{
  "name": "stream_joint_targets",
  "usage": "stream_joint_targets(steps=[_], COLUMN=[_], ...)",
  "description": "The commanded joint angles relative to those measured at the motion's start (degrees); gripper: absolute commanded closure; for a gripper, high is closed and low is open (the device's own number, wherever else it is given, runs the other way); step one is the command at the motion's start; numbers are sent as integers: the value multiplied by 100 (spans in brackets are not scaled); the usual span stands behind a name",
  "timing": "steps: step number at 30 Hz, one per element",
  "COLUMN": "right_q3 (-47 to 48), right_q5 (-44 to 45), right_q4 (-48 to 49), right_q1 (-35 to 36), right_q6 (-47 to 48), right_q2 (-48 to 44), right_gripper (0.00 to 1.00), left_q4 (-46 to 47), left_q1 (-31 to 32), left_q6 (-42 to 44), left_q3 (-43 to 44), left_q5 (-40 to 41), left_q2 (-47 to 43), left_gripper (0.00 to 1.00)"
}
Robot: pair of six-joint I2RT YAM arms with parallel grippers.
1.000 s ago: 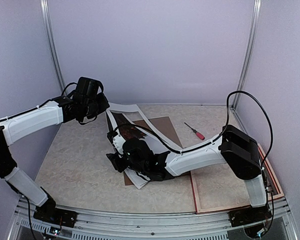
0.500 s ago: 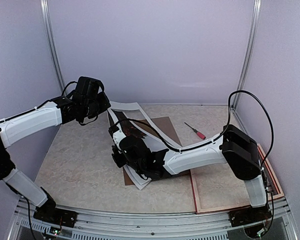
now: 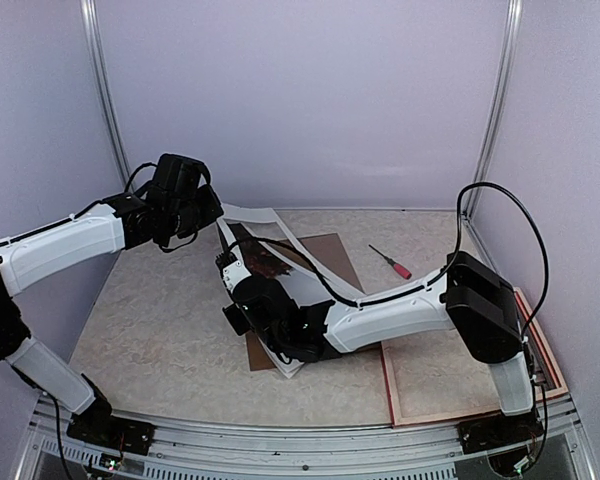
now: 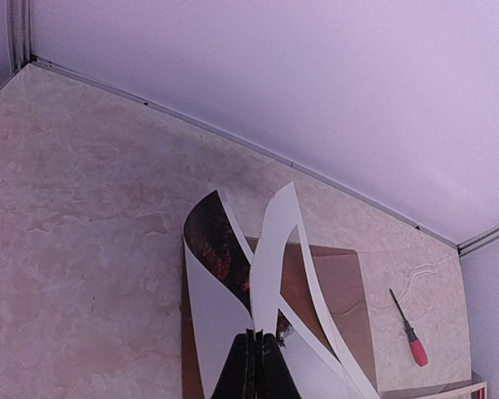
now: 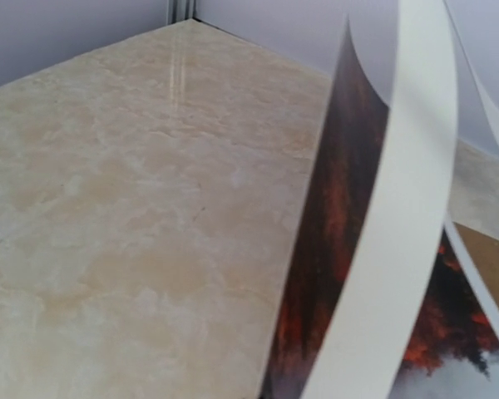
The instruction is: Take the photo out of the frame
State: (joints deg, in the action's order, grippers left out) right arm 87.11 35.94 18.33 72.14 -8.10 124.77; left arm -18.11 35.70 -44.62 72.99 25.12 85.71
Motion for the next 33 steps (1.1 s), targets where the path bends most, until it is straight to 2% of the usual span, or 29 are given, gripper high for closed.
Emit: stream_joint_targets(steps=[1,3,4,5,10,14,16,27,31,33], right_q3=[57,26,-22,-72,-241,-232,-161,414,632,727], right_q5=[195,-122,-442,-638,-1240,-1411,-1462,-1757,-1626,-1364], right_q4=[-5,-16,-10,11,-55,-198,-299,-813,-1075,-1223], right_q1=[118,138,134,134,134,99,63,-209,-298,-314], right_q6=[322,373,405,421,556,643,660,576,747,1145], right_q2=[-78,-208,-339,-441,-986,-1267,-1355,-1972,-2222,-2345], right_gripper=[100,100,100,100,100,100,100,100,100,100], left_q4=[-11,-17,-19,-24,-57,112,123,-393,-521,-530], left_q1=[43,30,9,-47,-340,-496,-585,-1188,-1364,-1422], left_q6=[37,98,159,221,479,668,784,1302,1340,1375], left_q3=[-22,-32,-38,-47,-251,-670,-768,-856,-880,-896], left_q5=[154,237,253,260,215,326,328,840,1238,1320], left_q2=[-82,-79,-93,-106,-373,-958,-1221,-2625,-2996,-3147], left_gripper=[100,100,94,87,35,10,3,1,1,1])
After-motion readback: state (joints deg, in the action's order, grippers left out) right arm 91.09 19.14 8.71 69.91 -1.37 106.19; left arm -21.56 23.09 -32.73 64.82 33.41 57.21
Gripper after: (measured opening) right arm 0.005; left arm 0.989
